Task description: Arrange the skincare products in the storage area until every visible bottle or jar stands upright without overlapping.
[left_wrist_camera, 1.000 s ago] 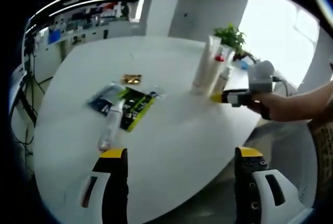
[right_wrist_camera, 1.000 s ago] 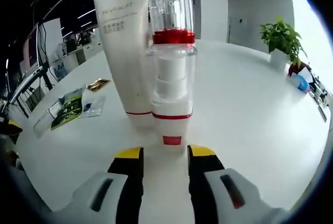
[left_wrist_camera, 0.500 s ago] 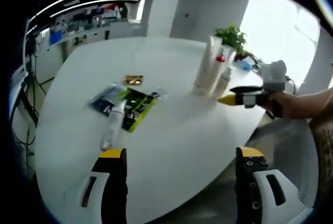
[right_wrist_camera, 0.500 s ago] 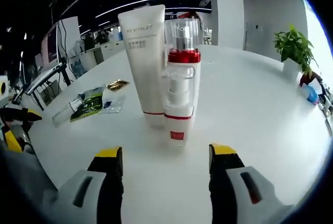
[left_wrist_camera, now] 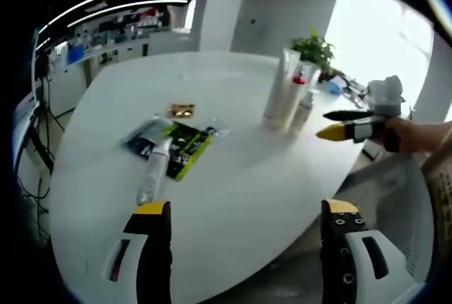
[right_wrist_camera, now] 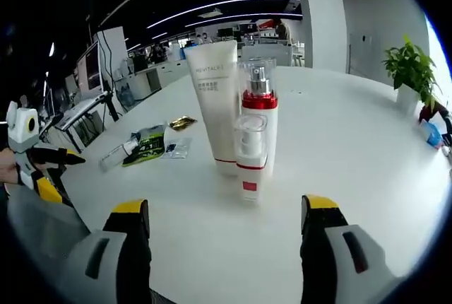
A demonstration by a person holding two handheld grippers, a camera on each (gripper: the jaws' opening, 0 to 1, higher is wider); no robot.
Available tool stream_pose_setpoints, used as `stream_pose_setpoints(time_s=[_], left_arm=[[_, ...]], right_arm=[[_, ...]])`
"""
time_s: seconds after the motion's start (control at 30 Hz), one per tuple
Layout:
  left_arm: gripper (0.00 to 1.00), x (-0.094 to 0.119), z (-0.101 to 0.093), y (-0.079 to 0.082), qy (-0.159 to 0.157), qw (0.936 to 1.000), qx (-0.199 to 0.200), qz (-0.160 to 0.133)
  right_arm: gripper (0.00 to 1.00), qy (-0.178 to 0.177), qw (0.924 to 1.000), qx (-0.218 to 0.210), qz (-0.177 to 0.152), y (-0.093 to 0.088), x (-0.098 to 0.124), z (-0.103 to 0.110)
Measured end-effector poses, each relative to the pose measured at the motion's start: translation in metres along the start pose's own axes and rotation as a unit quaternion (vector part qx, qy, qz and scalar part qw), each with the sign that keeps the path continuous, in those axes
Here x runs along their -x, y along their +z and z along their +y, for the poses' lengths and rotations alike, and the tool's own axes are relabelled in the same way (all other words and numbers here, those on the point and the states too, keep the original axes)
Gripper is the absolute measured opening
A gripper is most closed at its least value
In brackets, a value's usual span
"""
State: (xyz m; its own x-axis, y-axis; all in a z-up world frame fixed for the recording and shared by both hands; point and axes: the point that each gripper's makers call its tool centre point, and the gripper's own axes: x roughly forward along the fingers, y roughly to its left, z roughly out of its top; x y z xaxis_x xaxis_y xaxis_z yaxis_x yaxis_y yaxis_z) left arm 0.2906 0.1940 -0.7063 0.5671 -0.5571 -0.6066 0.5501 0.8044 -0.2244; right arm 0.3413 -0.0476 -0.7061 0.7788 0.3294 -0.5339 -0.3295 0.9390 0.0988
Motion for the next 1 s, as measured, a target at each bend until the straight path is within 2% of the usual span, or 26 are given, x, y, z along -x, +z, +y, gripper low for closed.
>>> stream_pose_setpoints(time_s=[0.37, 0.57, 0.9, 1.0], left_arm=[[0.86, 0.001, 0.000, -0.001, 0.004, 1.0000, -0.001, 0.002], [0.86, 0.001, 0.001, -0.002, 0.006, 1.0000, -0.004, 0.005], [0.85, -0.001, 0.004, -0.004, 0.012, 0.9999, -0.002, 0.010], [0.86, -0.003, 0.007, -0.005, 0.014, 0.9998, 0.000, 0.015]], right_arm=[[0.99, 0.035, 0.9993, 0.000, -0.014, 0.011, 0.025, 0.008], [1.00, 0.046, 0.9986, -0.006, -0.025, 0.016, 0.034, 0.011], [1.00, 0.057, 0.9977, -0.010, -0.037, 0.017, 0.036, 0.015], [0.99, 0.051, 0.9981, -0.012, -0.032, 0.011, 0.032, 0.012]])
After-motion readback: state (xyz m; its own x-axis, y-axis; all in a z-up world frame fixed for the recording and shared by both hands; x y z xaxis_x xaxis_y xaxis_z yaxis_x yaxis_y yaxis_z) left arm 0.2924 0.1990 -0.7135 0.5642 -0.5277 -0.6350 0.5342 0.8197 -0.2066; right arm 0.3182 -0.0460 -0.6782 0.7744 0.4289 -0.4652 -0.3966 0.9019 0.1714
